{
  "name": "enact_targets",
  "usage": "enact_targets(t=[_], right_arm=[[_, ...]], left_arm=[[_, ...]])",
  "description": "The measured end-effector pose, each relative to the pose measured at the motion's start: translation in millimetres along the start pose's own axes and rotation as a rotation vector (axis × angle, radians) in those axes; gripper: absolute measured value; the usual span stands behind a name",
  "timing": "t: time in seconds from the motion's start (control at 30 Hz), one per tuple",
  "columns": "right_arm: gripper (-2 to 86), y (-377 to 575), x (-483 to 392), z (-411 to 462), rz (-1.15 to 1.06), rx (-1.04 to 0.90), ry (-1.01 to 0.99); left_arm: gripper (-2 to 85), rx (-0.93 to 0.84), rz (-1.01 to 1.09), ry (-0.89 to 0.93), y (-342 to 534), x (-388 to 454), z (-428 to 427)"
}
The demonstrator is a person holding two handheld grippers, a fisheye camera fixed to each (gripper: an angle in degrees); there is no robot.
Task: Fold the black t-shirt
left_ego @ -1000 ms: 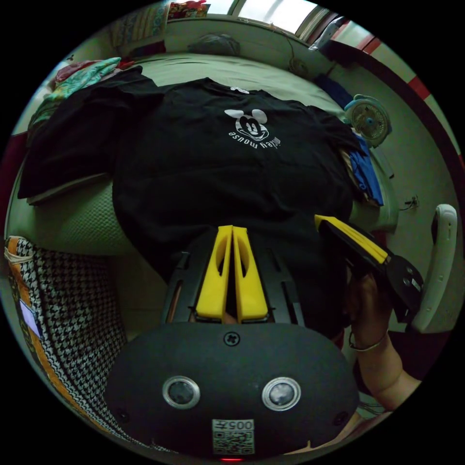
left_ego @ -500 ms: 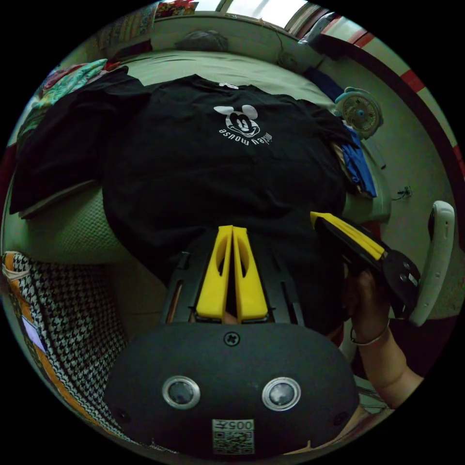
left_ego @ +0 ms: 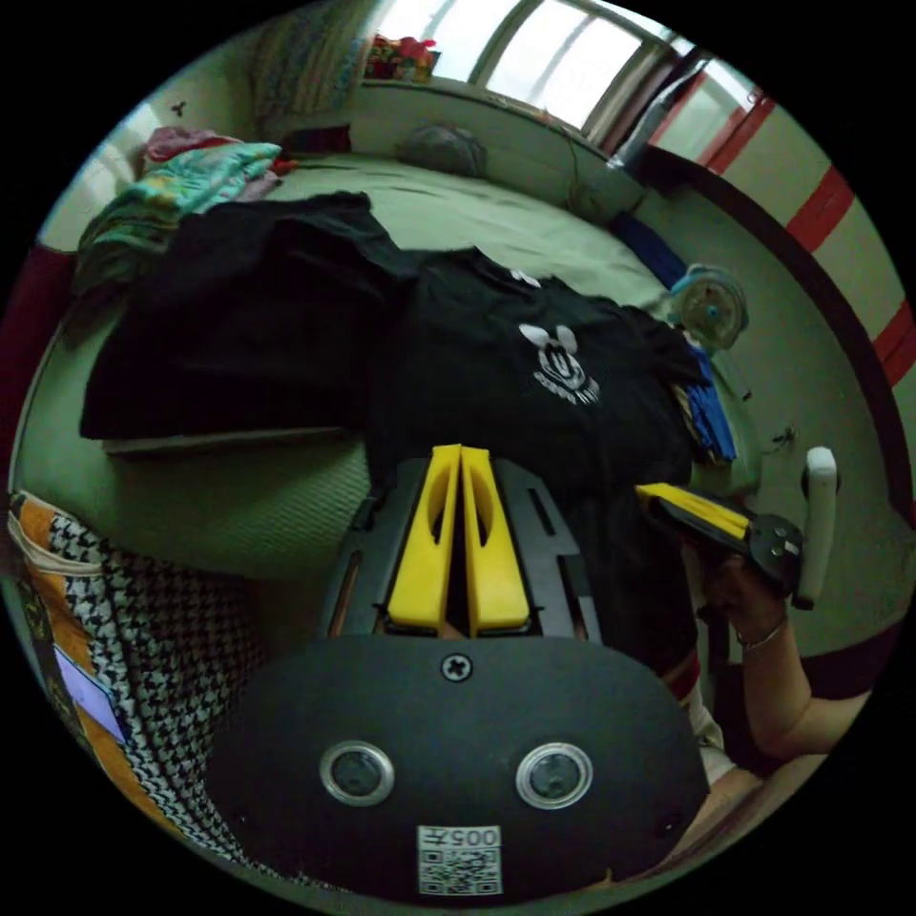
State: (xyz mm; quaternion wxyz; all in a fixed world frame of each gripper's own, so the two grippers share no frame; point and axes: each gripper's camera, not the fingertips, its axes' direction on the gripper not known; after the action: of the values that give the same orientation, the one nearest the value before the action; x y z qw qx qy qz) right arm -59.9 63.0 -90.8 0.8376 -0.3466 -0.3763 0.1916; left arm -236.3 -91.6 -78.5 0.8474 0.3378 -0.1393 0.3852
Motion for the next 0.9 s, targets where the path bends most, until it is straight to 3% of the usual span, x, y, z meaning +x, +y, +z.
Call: enact_targets(t=[0.23, 0.43, 0.53, 0.67, 0.9], right_arm=[[7.6, -141, -62, 14, -0.245, 0.183, -0.084], [10.2, -240, -111, 56, -0.387, 0.157, -0.128], [9.8, -273, -128, 79, -0.43, 0.137, -0.024], [0.3, -305, -119, 83, -0.378, 0.206, 0.009], [-1.2, -384, -79, 67, -0.254, 0.199, -0.127]], left_arm=[[7.5, 0.095, -0.04, -0.09, -67, -58, -38], [12.6, 0.126, -0.007, -0.159, -128, -92, -52], [13.0, 0.141, 0.023, -0.184, -150, -101, -54], [12.9, 0.101, 0.032, -0.258, -169, -105, -53], [13.3, 0.138, 0.042, -0.186, -188, -111, -69]])
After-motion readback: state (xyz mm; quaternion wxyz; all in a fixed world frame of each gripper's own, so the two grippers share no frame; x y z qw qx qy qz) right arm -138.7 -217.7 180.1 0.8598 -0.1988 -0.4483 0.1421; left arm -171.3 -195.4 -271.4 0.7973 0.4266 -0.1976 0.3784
